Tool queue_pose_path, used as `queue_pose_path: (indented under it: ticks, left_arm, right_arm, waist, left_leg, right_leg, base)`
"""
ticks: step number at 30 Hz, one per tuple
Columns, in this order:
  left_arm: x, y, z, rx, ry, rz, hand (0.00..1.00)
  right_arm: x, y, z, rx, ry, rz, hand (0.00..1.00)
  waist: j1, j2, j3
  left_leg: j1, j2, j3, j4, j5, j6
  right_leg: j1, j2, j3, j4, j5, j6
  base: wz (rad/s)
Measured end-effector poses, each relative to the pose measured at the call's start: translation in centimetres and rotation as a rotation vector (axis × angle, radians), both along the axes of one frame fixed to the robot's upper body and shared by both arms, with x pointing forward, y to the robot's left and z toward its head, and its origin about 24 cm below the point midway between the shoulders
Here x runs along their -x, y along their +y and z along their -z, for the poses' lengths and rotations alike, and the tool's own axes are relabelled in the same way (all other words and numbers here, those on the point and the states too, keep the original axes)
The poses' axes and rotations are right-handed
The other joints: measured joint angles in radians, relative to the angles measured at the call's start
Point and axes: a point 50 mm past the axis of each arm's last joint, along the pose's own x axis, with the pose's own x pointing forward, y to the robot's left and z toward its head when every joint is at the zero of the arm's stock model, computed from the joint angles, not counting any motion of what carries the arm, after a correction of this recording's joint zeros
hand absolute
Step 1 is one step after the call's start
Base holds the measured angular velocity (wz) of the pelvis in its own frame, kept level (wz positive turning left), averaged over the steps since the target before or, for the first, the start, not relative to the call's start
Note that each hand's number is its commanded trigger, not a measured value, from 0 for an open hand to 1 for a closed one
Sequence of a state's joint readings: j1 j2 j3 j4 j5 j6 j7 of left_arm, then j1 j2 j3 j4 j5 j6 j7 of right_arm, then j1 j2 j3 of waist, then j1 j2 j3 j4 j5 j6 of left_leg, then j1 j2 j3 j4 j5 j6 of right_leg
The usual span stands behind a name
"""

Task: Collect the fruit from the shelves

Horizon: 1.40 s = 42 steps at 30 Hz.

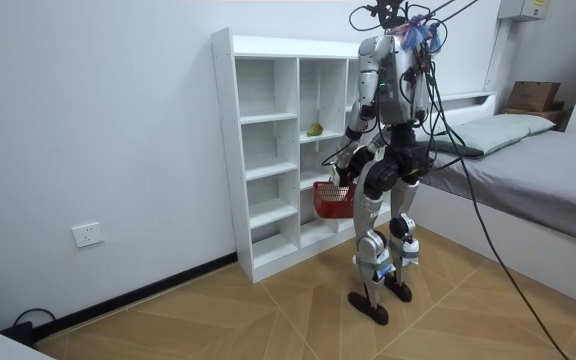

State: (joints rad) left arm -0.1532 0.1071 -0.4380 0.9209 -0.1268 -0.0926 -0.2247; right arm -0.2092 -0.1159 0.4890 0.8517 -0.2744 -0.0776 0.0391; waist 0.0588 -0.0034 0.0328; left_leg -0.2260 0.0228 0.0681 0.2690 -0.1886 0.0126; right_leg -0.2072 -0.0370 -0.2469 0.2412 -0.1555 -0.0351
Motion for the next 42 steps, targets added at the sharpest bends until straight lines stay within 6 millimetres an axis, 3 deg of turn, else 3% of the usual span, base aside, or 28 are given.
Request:
queue_pose_path:
  ticks: [31, 34, 37, 42]
  left_arm:
    - [0.3, 0.5, 0.4, -0.057, 0.003, 0.003, 1.0]
    - [0.4, 0.7, 0.4, -0.056, 0.006, -0.012, 1.0]
    - [0.3, 1.0, 0.4, -0.056, 0.005, -0.027, 1.0]
    - [0.5, 1.2, 0.5, -0.06, 0.01, -0.029, 1.0]
  right_arm:
    - [0.7, 0.2, 0.3, -0.009, 0.024, -0.033, 0.0]
    - [0.7, 0.5, 0.2, -0.021, 0.027, -0.048, 0.0]
    - [0.4, 0.9, -0.4, -0.018, -0.007, -0.08, 0.0]
    - [0.9, 1.2, -0.7, -0.022, -0.03, -0.11, 0.0]
  waist:
    - [0.004, -0.001, -0.0009]
    - [0.003, -0.008, -0.002]
    - [0.003, -0.023, -0.0108]
    - [0.003, -0.029, -0.0148]
  left_leg:
    - [0.014, -0.001, 0.011, -0.011, 0.0, 0.0]
    - [0.028, -0.003, 0.015, -0.014, 0.0, 0.0]
    - [0.041, 0.0, 0.014, -0.014, 0.0, 0.0]
    - [0.067, -0.001, 0.018, -0.016, 0.0, 0.0]
  right_leg:
    - [0.003, 0.003, 0.019, 0.0, 0.0, 0.0]
    - [0.013, 0.004, 0.025, -0.001, 0.0, 0.0]
    - [0.027, 0.005, 0.026, -0.003, 0.0, 0.0]
    - [0.053, 0.003, 0.026, -0.005, -0.001, 0.001]
  base:
    - [-0.01]
    - [-0.06]
    - [0.0]
    - [0.0]
